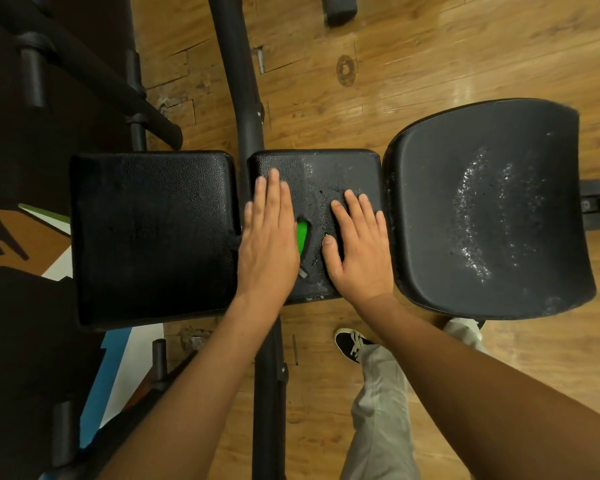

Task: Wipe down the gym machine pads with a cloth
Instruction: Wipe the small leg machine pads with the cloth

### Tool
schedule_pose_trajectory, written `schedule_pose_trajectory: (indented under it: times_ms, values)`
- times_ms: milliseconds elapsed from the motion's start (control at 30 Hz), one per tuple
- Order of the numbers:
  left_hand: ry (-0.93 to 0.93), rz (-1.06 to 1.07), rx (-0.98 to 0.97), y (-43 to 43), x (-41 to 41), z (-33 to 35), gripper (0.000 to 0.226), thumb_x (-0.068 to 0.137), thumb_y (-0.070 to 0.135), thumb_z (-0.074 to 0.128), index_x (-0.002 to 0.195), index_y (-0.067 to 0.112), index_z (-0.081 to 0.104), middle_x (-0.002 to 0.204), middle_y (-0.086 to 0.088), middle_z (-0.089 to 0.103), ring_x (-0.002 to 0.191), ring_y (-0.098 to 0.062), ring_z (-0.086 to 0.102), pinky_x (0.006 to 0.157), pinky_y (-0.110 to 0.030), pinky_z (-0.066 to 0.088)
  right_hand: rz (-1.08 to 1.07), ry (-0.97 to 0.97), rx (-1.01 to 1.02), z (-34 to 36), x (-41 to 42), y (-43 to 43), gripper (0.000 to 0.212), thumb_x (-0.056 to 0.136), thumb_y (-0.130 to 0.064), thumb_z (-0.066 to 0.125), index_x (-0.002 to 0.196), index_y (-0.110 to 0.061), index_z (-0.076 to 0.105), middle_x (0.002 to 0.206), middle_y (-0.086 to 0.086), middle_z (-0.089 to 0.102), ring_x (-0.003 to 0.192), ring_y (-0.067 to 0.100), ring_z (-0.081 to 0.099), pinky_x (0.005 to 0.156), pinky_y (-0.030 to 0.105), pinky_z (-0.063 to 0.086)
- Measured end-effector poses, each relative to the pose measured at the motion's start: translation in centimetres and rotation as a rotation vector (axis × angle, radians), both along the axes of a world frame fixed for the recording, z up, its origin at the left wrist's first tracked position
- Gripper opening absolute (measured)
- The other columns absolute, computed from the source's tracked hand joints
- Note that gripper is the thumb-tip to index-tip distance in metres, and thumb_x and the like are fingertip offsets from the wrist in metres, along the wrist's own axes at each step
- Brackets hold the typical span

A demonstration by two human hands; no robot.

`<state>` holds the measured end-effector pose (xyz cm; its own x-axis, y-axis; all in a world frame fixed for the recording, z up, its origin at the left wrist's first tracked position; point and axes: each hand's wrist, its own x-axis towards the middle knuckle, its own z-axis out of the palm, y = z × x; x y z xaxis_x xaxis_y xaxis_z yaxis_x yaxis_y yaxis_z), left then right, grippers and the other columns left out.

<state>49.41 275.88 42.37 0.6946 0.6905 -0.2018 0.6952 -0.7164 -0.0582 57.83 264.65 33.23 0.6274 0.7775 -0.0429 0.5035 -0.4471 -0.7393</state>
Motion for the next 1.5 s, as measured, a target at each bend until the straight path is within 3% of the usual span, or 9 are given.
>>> schedule_pose_trajectory:
  times_ms: [300,533,767,1200,1333,1433,1500]
  values:
    - [-0.007,-0.039,0.038,2.2,2.7,-0.9,0.063,0.108,0.016,0.041,0.161,0.004,0.01,0.17,-0.013,-0.003,0.157,-0.028,-0.005,0.122,-0.041,-0.003,-0.013,-0.01,0.017,-0.2,-0.2,0.0,0.055,0.103,-0.034,0.044,0.155,-0.017,0.041,0.167,0.004,0.028,0.158,0.021,0.013,0.128,0.048,0.01]
    - [0.024,-0.028,-0.036,-4.0,-3.4,-0.2,0.076,0.102,0.016,0.049,0.16,0.008,0.001,0.168,-0.01,-0.012,0.156,-0.027,-0.013,0.123,-0.044,-0.003,-0.013,-0.007,0.029,-0.1,-0.2,0.0,0.055,0.102,-0.034,0.044,0.154,-0.016,0.043,0.167,0.005,0.029,0.158,0.022,0.015,0.128,0.049,0.012]
    - [0.084,-0.02,-0.038,-5.3,-4.4,-0.6,0.083,0.096,0.01,0.063,0.161,0.006,0.011,0.17,-0.011,-0.004,0.157,-0.028,-0.006,0.123,-0.045,0.001,-0.013,0.0,0.038,-0.2,-0.2,0.0,0.055,0.102,-0.034,0.045,0.153,-0.016,0.044,0.166,0.005,0.03,0.157,0.023,0.016,0.127,0.05,0.013]
    - [-0.06,0.025,0.077,4.9,5.4,-1.4,0.058,0.108,0.014,0.035,0.161,0.005,0.014,0.17,-0.01,0.0,0.157,-0.026,-0.004,0.124,-0.041,-0.002,-0.013,0.001,0.028,0.0,-0.2,0.0,0.054,0.103,-0.033,0.046,0.154,-0.017,0.043,0.167,0.004,0.029,0.158,0.021,0.013,0.128,0.048,0.01]
    - [-0.049,0.029,0.085,5.9,6.6,-1.5,0.059,0.107,0.01,0.037,0.161,0.005,0.015,0.171,-0.01,0.002,0.157,-0.026,-0.003,0.126,-0.043,0.002,0.007,0.137,0.098,0.4,0.9,-0.4,0.047,0.101,-0.02,0.05,0.148,-0.014,0.049,0.165,0.004,0.033,0.156,0.02,0.019,0.128,0.048,0.008]
    - [-0.043,0.034,0.099,5.4,6.5,-1.5,0.061,0.107,0.009,0.038,0.161,0.006,0.013,0.171,-0.01,0.0,0.157,-0.026,-0.004,0.126,-0.043,0.001,0.008,-0.006,0.078,-0.5,4.1,-1.7,0.05,0.093,-0.008,0.046,0.143,-0.01,0.053,0.162,0.008,0.038,0.152,0.026,0.029,0.126,0.052,0.01]
    - [-0.038,0.051,0.103,5.2,6.7,-1.5,0.061,0.106,0.01,0.039,0.161,0.005,0.013,0.171,-0.01,0.0,0.157,-0.027,-0.004,0.126,-0.044,0.002,-0.032,-0.115,-0.041,-1.7,7.0,-2.3,0.056,0.091,-0.008,0.046,0.146,-0.009,0.049,0.164,0.011,0.033,0.154,0.03,0.025,0.125,0.056,0.01]
